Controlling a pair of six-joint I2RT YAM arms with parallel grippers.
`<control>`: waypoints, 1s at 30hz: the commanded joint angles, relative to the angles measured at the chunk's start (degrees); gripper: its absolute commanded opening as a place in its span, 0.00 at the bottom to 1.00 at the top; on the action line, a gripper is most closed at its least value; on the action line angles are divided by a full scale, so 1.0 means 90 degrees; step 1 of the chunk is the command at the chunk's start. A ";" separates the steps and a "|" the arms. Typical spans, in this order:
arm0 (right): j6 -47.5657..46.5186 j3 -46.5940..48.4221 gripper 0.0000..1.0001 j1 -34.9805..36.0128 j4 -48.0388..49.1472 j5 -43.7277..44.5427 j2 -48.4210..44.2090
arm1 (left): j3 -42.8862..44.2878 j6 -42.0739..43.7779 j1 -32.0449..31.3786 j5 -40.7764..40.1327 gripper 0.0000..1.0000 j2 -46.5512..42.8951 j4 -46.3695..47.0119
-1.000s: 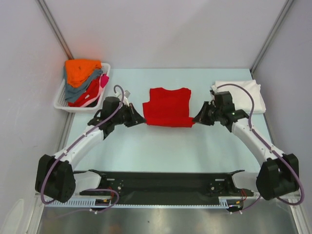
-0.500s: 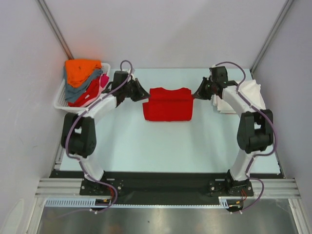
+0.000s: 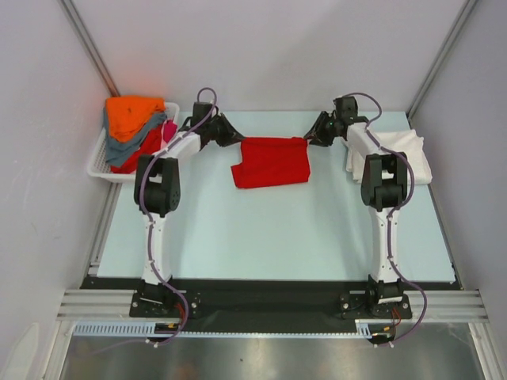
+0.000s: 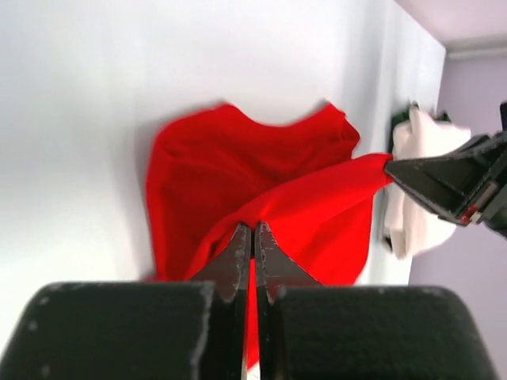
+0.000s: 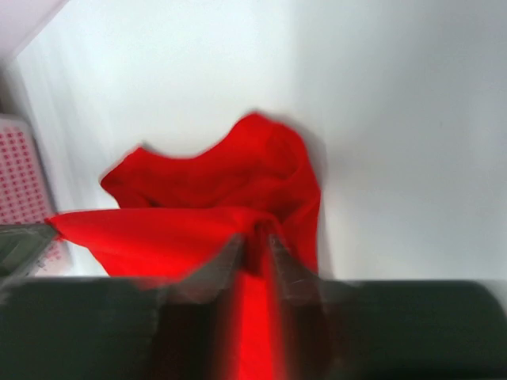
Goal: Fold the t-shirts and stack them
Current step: Fold the tshirt
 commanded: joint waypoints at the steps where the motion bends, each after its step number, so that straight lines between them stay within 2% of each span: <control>1: 0.0159 0.0713 0.48 -0.0093 0.0037 -0.0021 0.0490 | 0.0745 -0.0205 0.0226 0.0024 0.14 0.0401 0.0083; 2: 0.0160 0.0724 0.66 -0.0093 0.0037 0.0077 0.0501 | 0.1017 -0.0186 0.0236 0.0034 0.31 0.0519 0.0054; 3: 0.0150 0.0618 0.86 -0.0093 0.0076 0.0174 0.0501 | 0.1126 -0.0040 0.0236 0.0034 0.61 0.0607 0.0005; 4: 0.0053 0.0471 0.88 -0.0093 0.0163 0.0204 0.0404 | 0.1243 0.0058 0.0226 0.0034 0.73 0.0753 -0.0053; 5: 0.0014 0.0315 0.88 -0.0093 0.0434 0.0195 0.0326 | 0.1418 0.0136 0.0236 -0.0005 0.78 0.0793 -0.0141; 8: -0.0191 -0.0475 0.80 -0.0102 0.1049 0.0166 -0.0035 | 0.1226 0.0566 0.0236 -0.0200 0.79 0.0647 -0.0220; 9: -0.0231 -0.0874 0.75 -0.0102 0.1188 0.0175 -0.0113 | 0.1099 0.0712 0.0236 -0.0220 0.79 0.0560 -0.0085; 12: -0.0309 -0.1257 0.67 -0.0102 0.1627 0.0205 -0.0289 | 0.0533 0.0908 0.0217 -0.0172 0.79 0.0296 0.0383; 14: -0.0309 -0.1463 0.67 -0.0102 0.1930 0.0020 -0.0271 | 0.0346 0.0957 0.0207 -0.0026 0.78 0.0285 0.0561; 20: -0.0407 -0.0694 0.66 0.0005 0.1523 -0.0157 0.0207 | 0.0307 0.0977 0.0197 0.0043 0.76 0.0481 0.0503; 25: -0.0290 -0.0487 0.61 0.0112 0.1423 -0.0118 0.0530 | 0.0287 0.0957 0.0099 -0.0025 0.73 0.0676 0.0493; 30: -0.0163 -0.0089 0.51 0.0112 0.1346 -0.0215 0.0881 | 0.0423 0.0850 0.0031 -0.0074 0.60 0.0920 0.0474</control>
